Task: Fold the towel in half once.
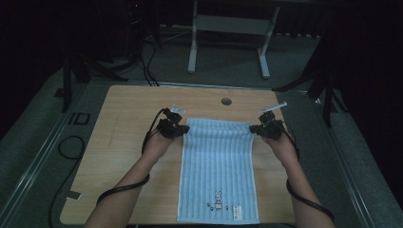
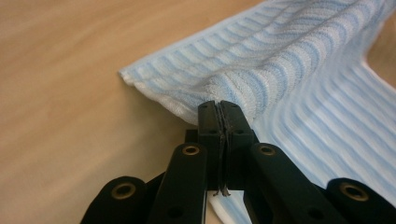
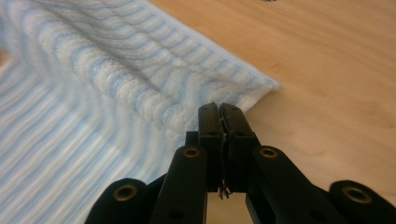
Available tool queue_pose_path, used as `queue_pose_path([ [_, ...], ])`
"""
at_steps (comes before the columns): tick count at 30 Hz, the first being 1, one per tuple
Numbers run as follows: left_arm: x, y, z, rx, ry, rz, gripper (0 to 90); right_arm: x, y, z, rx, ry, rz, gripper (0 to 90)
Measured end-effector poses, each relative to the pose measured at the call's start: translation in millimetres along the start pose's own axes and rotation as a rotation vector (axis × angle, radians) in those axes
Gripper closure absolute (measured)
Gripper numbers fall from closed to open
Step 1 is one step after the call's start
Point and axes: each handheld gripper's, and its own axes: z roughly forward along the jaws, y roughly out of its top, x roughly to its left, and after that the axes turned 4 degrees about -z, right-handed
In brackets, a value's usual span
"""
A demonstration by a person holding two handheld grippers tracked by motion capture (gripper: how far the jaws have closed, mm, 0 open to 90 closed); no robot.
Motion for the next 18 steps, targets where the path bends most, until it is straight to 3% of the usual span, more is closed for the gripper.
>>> queue_pose_path([
  [5,-13.9,-30.7,-2.4,0.028,-0.043,0.021,87.7,20.3,-31.5,-0.3,0.013,0.012,-0.015,87.6],
  [10,-26.8,-59.0,2.9,0.098,-0.048,0.077,87.4,37.3,-58.2,6.3,0.039,0.032,-0.019,87.1],
  [18,-29.2,-85.6,13.1,0.155,-0.102,0.060,86.7,54.7,-88.6,19.9,0.091,0.060,-0.023,86.7],
])
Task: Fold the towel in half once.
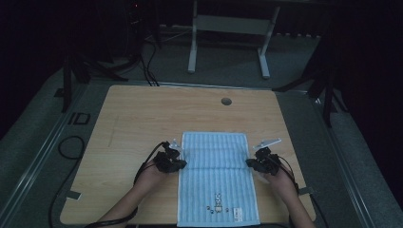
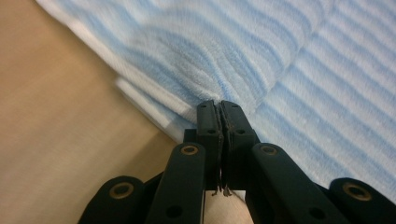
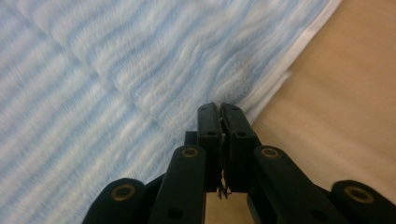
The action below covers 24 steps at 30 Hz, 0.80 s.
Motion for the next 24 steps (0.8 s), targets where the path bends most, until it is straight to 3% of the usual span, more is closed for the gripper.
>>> queue_pose_path([
  [4,-1.3,0.7,-2.1,0.010,0.003,0.006,85.7,-0.5,-2.3,1.9,-0.007,0.010,0.015,85.8],
  [6,-1.5,2.7,-6.6,0.009,0.011,0.006,80.5,0.4,0.3,-0.4,0.004,0.006,0.007,83.3],
  [9,2.6,7.5,-20.6,-0.021,0.008,-0.015,68.4,0.2,6.9,-15.1,-0.030,0.000,0.006,77.2],
  [11,3.0,10.9,-30.1,-0.054,0.023,-0.013,64.6,0.2,12.5,-28.0,-0.059,-0.006,0.001,74.5],
  [15,1.6,16.5,-33.3,-0.064,0.010,-0.007,59.5,0.3,23.5,-39.2,-0.092,-0.024,-0.006,72.3],
  [19,-2.5,18.2,-11.8,-0.001,-0.005,0.016,59.8,5.6,28.4,-23.0,-0.061,-0.013,-0.022,70.9],
  [24,3.2,16.3,5.5,0.024,0.002,0.016,60.6,1.2,26.5,5.5,0.010,-0.015,-0.025,69.8],
])
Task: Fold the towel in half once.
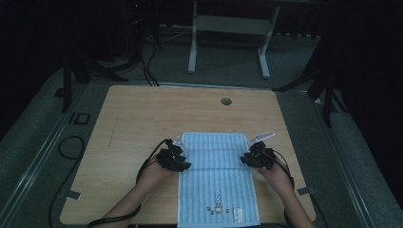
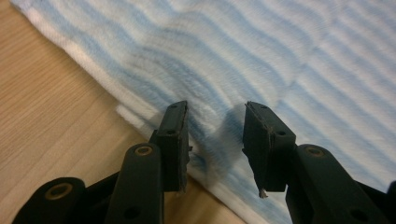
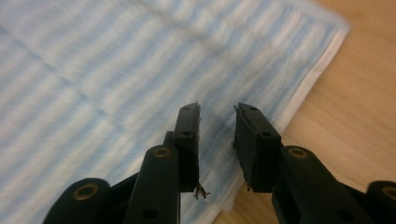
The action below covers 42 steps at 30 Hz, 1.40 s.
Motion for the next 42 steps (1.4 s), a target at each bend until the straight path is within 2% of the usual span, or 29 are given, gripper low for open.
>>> queue_pose_path([
  [2,4.1,1.5,1.1,-0.012,-0.002,-0.012,61.3,-3.3,-1.6,10.1,0.025,0.002,0.011,69.5],
  [4,8.1,3.7,2.2,-0.016,0.006,-0.013,61.4,-7.5,-1.5,12.8,0.004,0.013,0.036,69.6],
  [8,13.5,8.0,4.1,-0.019,0.013,-0.023,61.5,-11.3,1.7,15.1,0.001,0.012,0.043,69.6],
  [15,22.2,23.1,10.9,-0.010,0.060,-0.028,61.5,-21.5,18.1,23.6,0.027,-0.014,0.045,69.1],
  [19,29.5,30.6,13.7,-0.009,0.070,-0.043,61.4,-28.9,26.8,28.4,0.038,-0.013,0.057,69.0],
  [23,36.2,36.5,16.3,-0.015,0.099,-0.052,61.4,-34.5,34.4,32.6,0.045,-0.015,0.063,68.9],
  [27,42.1,39.5,17.7,-0.022,0.098,-0.075,61.4,-39.5,39.8,35.8,0.047,-0.010,0.082,68.5],
  [29,41.1,39.8,17.5,-0.013,0.102,-0.065,61.2,-40.5,40.8,36.8,0.044,-0.011,0.086,68.5],
  [35,40.7,42.8,11.0,0.003,0.092,-0.060,60.3,-39.4,41.8,29.6,0.037,-0.021,0.078,64.9],
  [39,44.9,52.0,1.2,-0.015,0.110,-0.063,59.0,-43.4,45.9,21.0,0.012,-0.033,0.081,64.0],
  [40,48.2,57.2,-3.0,-0.023,0.118,-0.067,58.7,-49.3,52.7,14.8,0.002,-0.049,0.090,62.0],
  [41,51.2,61.5,-5.8,-0.028,0.120,-0.077,58.7,-49.3,52.7,14.8,0.002,-0.049,0.090,62.0],
  [42,55.6,67.0,-9.1,-0.036,0.127,-0.089,56.8,-55.6,60.2,11.4,-0.004,-0.067,0.095,57.9],
])
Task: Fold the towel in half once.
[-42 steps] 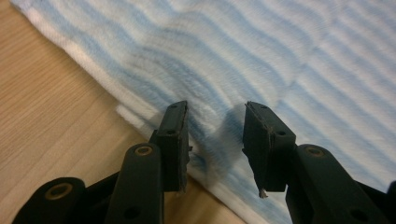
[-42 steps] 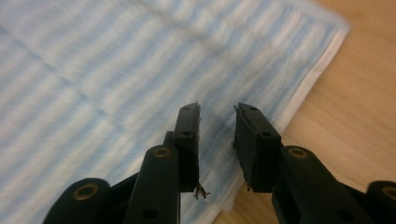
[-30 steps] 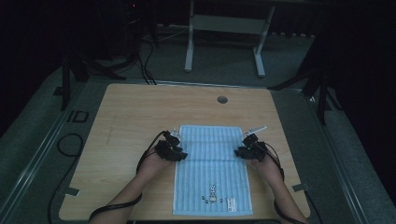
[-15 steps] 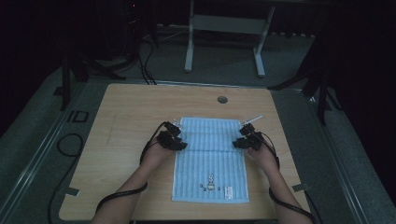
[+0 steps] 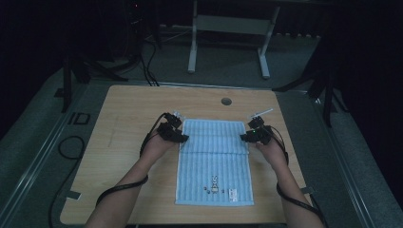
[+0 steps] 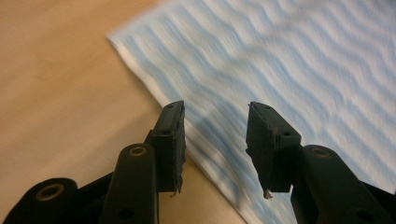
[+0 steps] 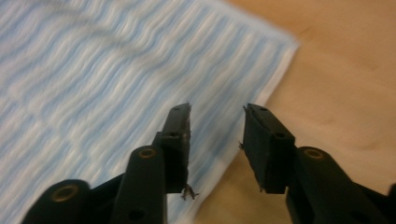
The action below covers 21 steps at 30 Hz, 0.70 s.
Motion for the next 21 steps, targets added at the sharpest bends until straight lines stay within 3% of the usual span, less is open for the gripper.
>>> queue_pose_path([
  [7,20.7,23.7,3.2,-0.020,-0.003,-0.079,50.5,-18.4,21.1,2.9,-0.005,-0.003,0.052,48.7],
  [8,22.3,25.6,5.3,-0.022,0.001,-0.087,49.2,-23.2,27.4,8.0,0.005,-0.040,0.055,48.8],
  [11,27.5,30.7,12.4,-0.029,0.029,-0.108,44.8,-27.6,31.9,13.4,0.013,-0.049,0.065,49.7],
  [16,41.7,33.5,31.4,-0.013,0.034,-0.170,44.9,-35.3,38.8,28.9,0.044,-0.099,0.079,51.4],
  [18,47.0,33.6,38.4,-0.014,0.013,-0.205,46.0,-37.0,40.7,35.1,0.048,-0.113,0.089,51.5],
  [20,48.2,34.3,45.0,-0.015,0.022,-0.197,46.1,-35.3,42.3,42.9,0.071,-0.157,0.075,51.5],
  [21,48.8,35.2,48.2,-0.005,0.021,-0.187,46.1,-34.9,42.6,45.8,0.075,-0.154,0.081,51.4],
])
